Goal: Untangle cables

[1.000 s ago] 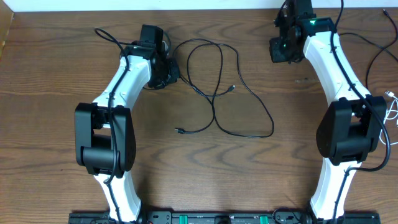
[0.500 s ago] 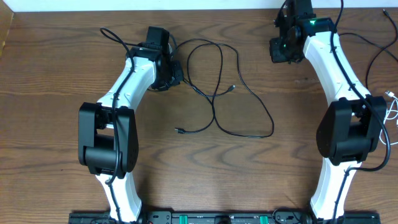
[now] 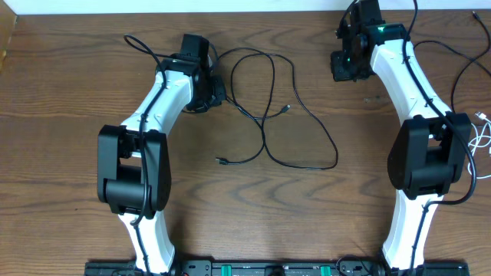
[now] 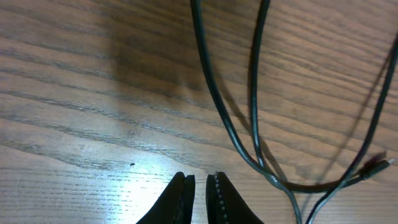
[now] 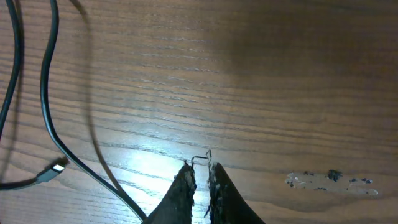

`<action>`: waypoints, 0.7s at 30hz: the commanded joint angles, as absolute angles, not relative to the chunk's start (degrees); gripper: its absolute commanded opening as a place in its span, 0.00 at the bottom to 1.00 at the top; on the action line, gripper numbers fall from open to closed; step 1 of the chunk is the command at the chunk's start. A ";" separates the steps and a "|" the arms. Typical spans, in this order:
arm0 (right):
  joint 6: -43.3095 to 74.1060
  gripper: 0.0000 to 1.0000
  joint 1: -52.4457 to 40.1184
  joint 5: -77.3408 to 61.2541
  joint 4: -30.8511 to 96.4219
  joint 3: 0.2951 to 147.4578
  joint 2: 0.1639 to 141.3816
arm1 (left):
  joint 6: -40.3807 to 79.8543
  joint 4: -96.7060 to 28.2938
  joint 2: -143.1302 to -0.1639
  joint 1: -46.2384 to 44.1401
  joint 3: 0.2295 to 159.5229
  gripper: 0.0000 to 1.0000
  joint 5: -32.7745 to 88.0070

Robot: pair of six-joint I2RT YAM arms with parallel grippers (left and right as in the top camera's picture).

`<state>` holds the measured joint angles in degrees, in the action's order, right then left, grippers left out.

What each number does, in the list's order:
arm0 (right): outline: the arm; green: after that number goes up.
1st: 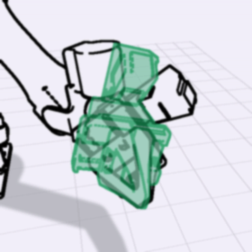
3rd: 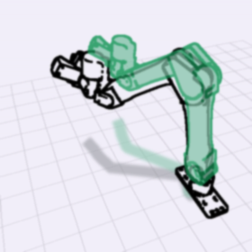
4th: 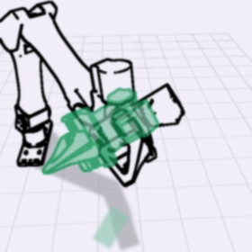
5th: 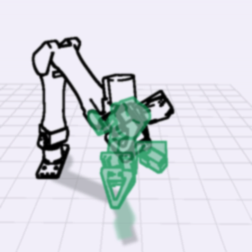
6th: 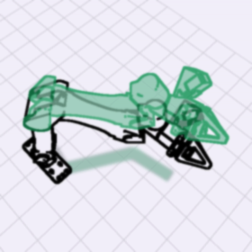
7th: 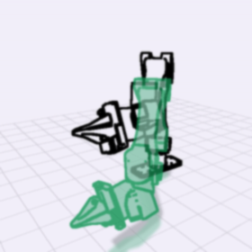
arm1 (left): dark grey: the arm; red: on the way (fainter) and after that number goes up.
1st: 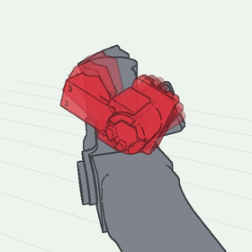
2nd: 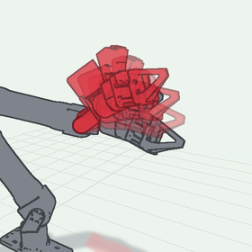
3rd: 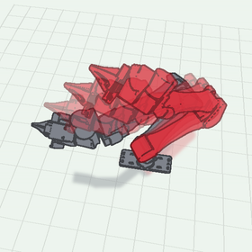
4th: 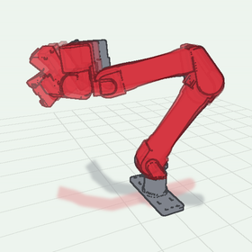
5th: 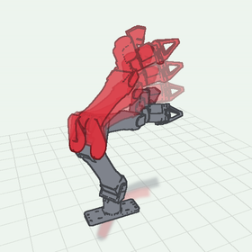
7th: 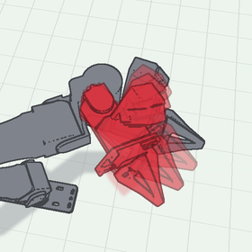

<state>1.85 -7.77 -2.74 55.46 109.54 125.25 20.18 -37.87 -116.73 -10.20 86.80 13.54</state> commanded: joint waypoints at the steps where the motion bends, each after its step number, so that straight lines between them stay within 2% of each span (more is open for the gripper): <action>1: 0.95 0.08 -8.71 -2.04 55.46 109.69 126.32 | 20.49 -37.91 -118.37 -10.11 86.46 0.14 12.80; 21: 0.99 0.08 -8.73 -2.07 55.51 109.65 126.69 | 20.49 -38.11 -118.80 -10.11 86.46 0.14 12.82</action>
